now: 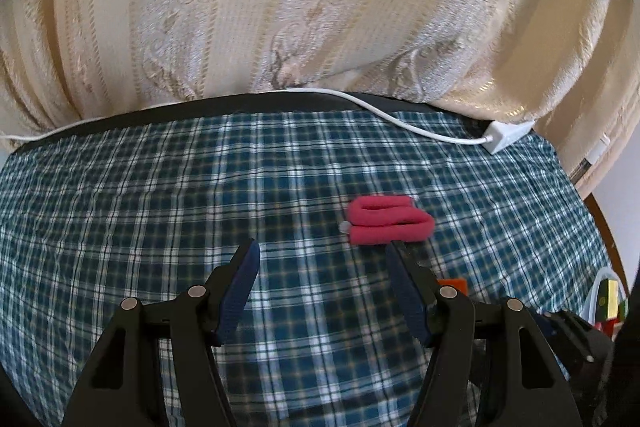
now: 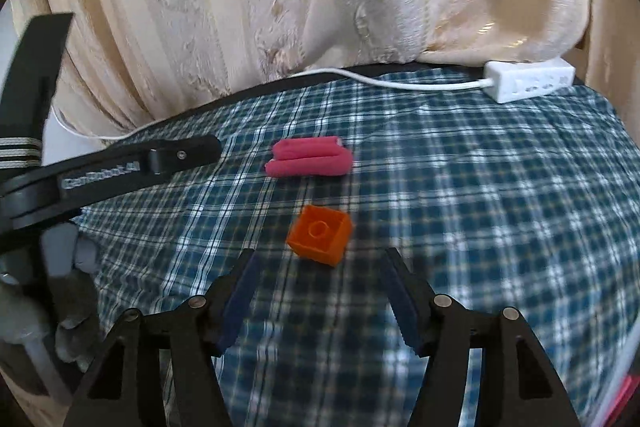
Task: Organize objects
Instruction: 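Move both grippers back to the pink foam grip and orange brick, then grasp the pink foam grip with the left gripper while the right grasps the orange brick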
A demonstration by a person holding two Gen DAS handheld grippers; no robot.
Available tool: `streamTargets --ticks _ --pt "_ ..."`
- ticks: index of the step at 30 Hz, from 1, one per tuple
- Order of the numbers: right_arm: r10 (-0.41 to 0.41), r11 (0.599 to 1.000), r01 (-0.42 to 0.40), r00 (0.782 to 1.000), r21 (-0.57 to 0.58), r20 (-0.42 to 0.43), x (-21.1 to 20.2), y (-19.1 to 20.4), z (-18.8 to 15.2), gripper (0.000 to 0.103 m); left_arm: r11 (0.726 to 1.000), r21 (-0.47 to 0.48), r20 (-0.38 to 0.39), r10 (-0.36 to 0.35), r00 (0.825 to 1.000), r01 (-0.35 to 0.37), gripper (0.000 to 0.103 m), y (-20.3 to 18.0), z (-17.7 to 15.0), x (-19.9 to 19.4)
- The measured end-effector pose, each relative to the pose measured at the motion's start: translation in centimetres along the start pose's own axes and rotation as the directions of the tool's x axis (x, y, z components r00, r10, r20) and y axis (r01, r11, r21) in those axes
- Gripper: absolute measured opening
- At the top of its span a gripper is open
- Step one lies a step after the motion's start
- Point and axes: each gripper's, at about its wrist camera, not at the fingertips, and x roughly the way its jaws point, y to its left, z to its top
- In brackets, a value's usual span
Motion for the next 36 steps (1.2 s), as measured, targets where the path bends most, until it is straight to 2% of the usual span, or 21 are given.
streamTargets --ticks 2,5,9,16,23,29,31,33,36 --pt "-0.006 1.000 0.006 1.000 -0.008 -0.007 0.8 0.3 0.4 0.066 1.000 -0.012 -0.001 -0.001 1.000 0.001 0.067 0.5 0.0 0.2" --pt "-0.022 1.000 0.021 0.999 -0.017 -0.023 2.1 0.6 0.9 0.058 1.000 -0.021 -0.009 0.002 1.000 -0.002 0.067 1.1 0.1 0.7" --pt "-0.034 0.999 0.033 0.998 -0.020 -0.047 3.1 0.6 1.0 0.039 1.000 -0.014 -0.014 0.008 1.000 -0.008 0.067 1.2 0.0 1.0" --pt "-0.042 0.999 0.042 0.998 -0.002 -0.041 2.3 -0.9 0.3 0.036 1.000 0.009 -0.041 0.011 0.999 -0.011 0.067 0.1 -0.2 2.4" --pt "-0.036 0.998 0.038 0.999 0.051 -0.037 -0.7 -3.5 -2.1 0.036 0.994 0.109 -0.044 -0.028 0.999 0.032 0.067 -3.0 0.5 4.1" --pt "-0.015 0.995 0.018 0.999 0.094 -0.033 -2.2 -4.3 -3.6 0.036 0.966 0.255 -0.048 -0.022 0.999 0.033 0.067 -5.0 1.4 6.3" --pt "-0.004 0.994 0.007 0.999 0.106 -0.032 -2.3 -4.5 -3.7 0.036 0.948 0.316 -0.051 -0.019 0.999 0.034 0.067 -5.6 1.2 6.7" --pt "0.007 0.994 -0.004 1.000 0.113 -0.028 -2.4 -4.7 -3.8 0.036 0.918 0.395 -0.044 -0.012 0.999 0.028 0.067 -6.4 1.0 7.0" --pt "0.012 0.994 -0.010 1.000 0.112 -0.020 -2.5 -4.6 -3.9 0.036 0.891 0.454 -0.021 0.009 1.000 0.002 0.067 -7.1 0.9 7.7"
